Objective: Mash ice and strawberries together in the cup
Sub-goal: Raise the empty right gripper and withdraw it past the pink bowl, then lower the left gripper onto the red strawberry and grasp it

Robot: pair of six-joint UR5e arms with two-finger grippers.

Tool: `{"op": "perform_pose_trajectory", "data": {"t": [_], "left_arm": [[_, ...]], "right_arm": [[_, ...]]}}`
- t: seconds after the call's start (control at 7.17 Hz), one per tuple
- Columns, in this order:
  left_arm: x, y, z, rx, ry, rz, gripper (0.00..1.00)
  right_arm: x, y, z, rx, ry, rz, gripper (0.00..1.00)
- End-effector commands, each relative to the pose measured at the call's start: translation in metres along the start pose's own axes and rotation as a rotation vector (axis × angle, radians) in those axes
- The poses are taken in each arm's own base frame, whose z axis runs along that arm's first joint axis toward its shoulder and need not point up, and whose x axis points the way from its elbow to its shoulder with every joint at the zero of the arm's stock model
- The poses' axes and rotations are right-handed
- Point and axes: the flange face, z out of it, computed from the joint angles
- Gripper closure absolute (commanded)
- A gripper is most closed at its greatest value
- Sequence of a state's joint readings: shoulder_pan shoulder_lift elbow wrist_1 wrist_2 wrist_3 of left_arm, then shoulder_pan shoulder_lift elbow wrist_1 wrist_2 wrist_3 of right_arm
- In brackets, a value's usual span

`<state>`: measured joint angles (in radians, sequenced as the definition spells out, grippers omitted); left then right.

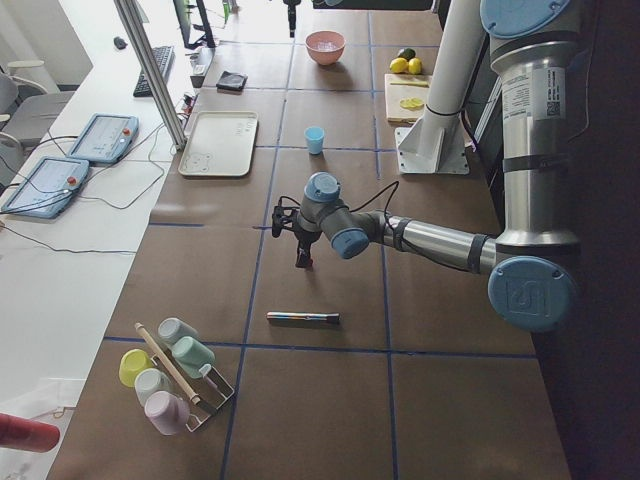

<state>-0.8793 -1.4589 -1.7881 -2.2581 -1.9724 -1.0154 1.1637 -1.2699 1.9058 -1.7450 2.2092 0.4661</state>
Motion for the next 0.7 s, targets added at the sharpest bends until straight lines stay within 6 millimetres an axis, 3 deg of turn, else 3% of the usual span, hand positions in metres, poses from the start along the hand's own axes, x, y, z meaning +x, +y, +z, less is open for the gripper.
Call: {"op": "perform_pose_trajectory", "data": {"t": [0.0,0.56], "left_arm": [[0.011,0.019,0.03,0.008,-0.027,0.014,0.0],[0.017,0.016,0.053,-0.013,-0.036,0.016,0.0]], "right_arm": [[0.062,0.012,-0.008,0.0,0.02,-0.015,0.01],[0.075,0.017,-0.009,0.003,0.007,0.002,0.01]]}}
